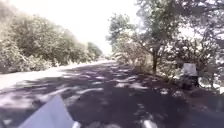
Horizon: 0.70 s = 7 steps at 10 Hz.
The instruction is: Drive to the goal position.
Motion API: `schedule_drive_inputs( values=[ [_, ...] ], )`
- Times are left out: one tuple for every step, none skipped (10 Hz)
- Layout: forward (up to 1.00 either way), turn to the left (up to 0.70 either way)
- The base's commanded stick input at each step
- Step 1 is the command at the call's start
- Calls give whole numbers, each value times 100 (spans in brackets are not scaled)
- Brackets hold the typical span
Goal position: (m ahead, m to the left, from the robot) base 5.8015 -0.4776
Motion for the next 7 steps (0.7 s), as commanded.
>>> schedule_drive_inputs(
  values=[
    [50,-50],
    [50,-50],
    [50,-20],
    [50,0],
    [50,0],
    [50,0],
    [50,0]
  ],
)
